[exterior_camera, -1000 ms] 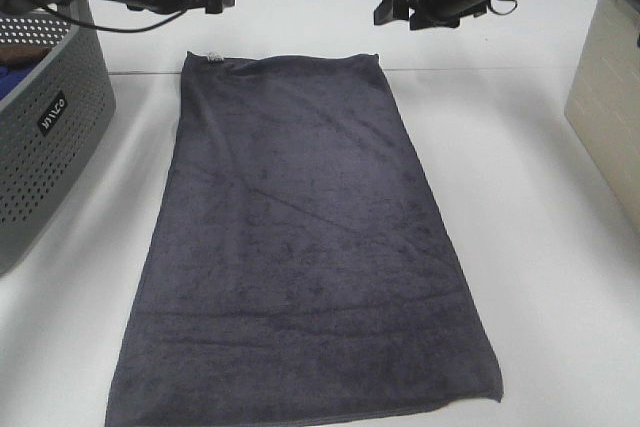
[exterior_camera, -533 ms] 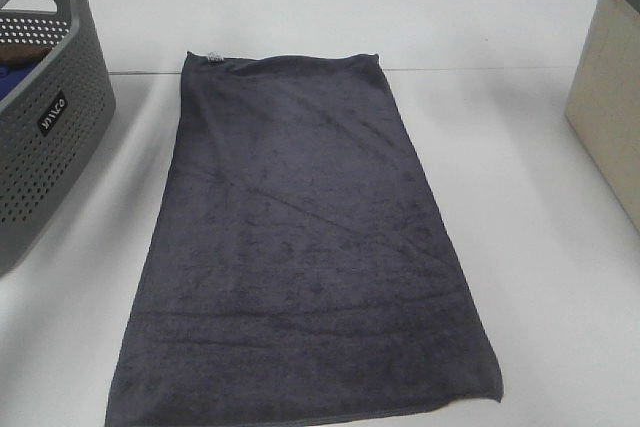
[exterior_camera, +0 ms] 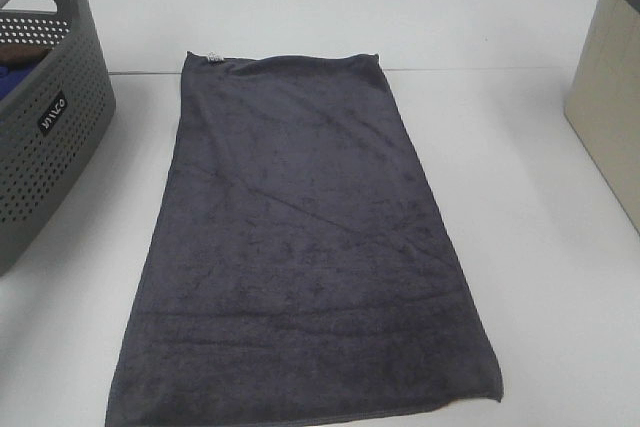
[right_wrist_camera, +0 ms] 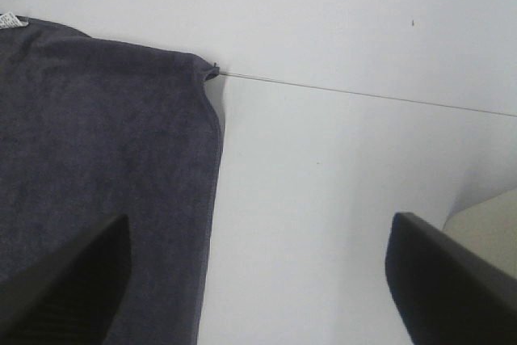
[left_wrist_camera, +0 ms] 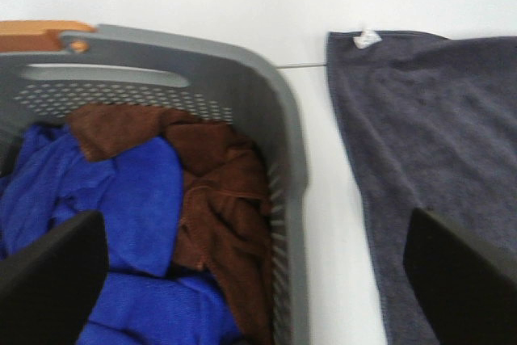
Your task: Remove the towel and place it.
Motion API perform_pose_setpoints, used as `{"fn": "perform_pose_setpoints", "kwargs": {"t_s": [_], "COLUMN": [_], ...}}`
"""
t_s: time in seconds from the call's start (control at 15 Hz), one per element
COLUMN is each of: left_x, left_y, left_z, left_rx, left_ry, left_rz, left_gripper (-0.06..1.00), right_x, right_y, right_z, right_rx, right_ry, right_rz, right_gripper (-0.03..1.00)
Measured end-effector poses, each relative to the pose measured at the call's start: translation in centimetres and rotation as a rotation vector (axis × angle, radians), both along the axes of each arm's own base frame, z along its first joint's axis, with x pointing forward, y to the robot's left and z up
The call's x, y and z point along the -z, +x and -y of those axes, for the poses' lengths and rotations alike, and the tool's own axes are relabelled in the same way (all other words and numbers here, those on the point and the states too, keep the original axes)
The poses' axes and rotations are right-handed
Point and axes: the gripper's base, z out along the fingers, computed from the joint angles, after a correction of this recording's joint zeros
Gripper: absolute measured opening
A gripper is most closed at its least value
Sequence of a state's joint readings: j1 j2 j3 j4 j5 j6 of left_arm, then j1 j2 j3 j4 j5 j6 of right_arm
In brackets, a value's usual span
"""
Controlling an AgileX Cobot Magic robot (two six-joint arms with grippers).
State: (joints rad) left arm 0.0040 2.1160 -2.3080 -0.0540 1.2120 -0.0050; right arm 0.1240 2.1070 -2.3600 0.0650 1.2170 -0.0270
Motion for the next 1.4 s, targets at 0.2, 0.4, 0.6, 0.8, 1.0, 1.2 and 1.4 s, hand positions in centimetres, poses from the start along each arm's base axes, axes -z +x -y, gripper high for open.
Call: {"fn": "perform_pose_setpoints", "kwargs": {"t_s": [0.2, 0.4, 0.6, 0.8, 1.0, 1.2, 1.4], "left_x": [-1.2, -2.7, -2.9, -4.1, -3.3, -1.0, 1.9], "left_y": [-1.0, -5.6, -13.4, -22.3, -29.9, -36.5, -42.2], "left_z": [-1.4, -1.1, -0.9, -0.7, -0.4, -0.4, -0.6], "left_rx": [-0.036, -0.031, -0.025, -0.029, -0.046, -0.053, -0.067], "left_ry": [-0.004, -0.005, 0.004, 0.008, -0.004, 0.023, 0.065], "left_rz": [0.016, -0.028, -0.101, 0.003, 0.084, 0.155, 0.263], "left_gripper": [0.93, 0.93, 0.93, 0.93, 0.93, 0.93, 0.93], "right_x": [-2.5, -3.3, -2.1, -0.8, -0.3, 1.1, 3.1], "right_y": [-2.9, -8.6, -15.5, -22.8, -29.7, -35.3, -39.8], "right_z": [0.4, 1.2, 2.0, 2.9, 3.8, 4.5, 5.1], "right_rx": [0.005, 0.007, 0.026, 0.031, 0.031, 0.031, 0.031], "right_ry": [0.0, -0.014, -0.015, -0.017, -0.008, 0.003, 0.016], "right_rz": [0.017, -0.048, -0.144, -0.174, -0.114, -0.039, 0.052], "right_gripper": [0.81, 0.8, 0.79, 0.78, 0.78, 0.78, 0.78]}}
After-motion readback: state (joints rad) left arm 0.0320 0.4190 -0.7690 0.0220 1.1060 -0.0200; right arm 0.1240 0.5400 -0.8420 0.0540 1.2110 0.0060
